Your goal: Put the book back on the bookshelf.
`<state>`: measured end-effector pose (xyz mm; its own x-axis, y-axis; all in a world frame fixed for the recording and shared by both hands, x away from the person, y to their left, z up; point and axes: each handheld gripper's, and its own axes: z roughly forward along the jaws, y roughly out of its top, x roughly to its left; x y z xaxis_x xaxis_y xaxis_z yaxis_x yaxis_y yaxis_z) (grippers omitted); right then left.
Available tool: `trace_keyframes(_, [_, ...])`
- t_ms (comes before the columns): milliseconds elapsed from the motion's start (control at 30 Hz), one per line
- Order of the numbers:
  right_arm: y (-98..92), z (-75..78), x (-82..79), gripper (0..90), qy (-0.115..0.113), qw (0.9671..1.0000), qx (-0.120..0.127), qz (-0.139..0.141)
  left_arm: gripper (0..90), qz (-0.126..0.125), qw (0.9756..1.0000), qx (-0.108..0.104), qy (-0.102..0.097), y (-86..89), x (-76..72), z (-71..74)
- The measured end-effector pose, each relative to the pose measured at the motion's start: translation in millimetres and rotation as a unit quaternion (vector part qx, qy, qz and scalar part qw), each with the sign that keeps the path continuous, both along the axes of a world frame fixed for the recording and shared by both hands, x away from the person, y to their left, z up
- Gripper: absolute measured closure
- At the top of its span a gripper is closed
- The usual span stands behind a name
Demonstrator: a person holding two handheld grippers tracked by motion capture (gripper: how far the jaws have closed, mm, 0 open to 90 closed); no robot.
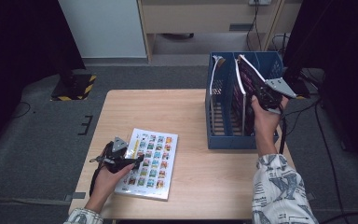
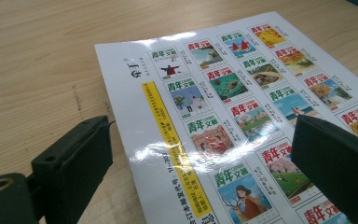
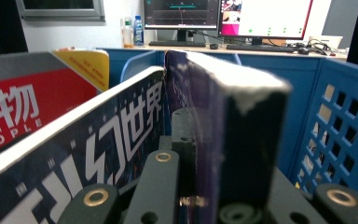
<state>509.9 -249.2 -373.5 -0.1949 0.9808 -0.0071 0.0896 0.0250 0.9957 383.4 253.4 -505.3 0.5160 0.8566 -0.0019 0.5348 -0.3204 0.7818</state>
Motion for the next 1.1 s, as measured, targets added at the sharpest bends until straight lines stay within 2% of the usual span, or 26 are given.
trace_keyframes(267, [2.4, -11.7, 2.1, 83.7, 0.008, 1.0000, -0.002, -0.001, 5.2, -0.002, 1.0000, 0.001, 0.000, -0.3, 0.2, -0.1])
trace_keyframes(700, [2.0, -14.7, 5.2, 83.7, 0.001, 1.0000, 0.007, -0.003, 5.3, -0.002, 1.0000, 0.002, 0.000, -0.2, 0.5, -0.2])
trace_keyframes(867, [2.5, -14.1, 7.0, 83.7, -0.003, 0.9998, 0.012, -0.014, 5.3, -0.003, 1.0000, 0.002, 0.000, -0.5, 0.8, -0.5])
trace_keyframes(1100, [6.3, -18.1, 6.6, 83.4, -0.005, 1.0000, 0.000, -0.005, 5.3, -0.003, 1.0000, 0.004, 0.001, -0.7, 1.0, -1.0])
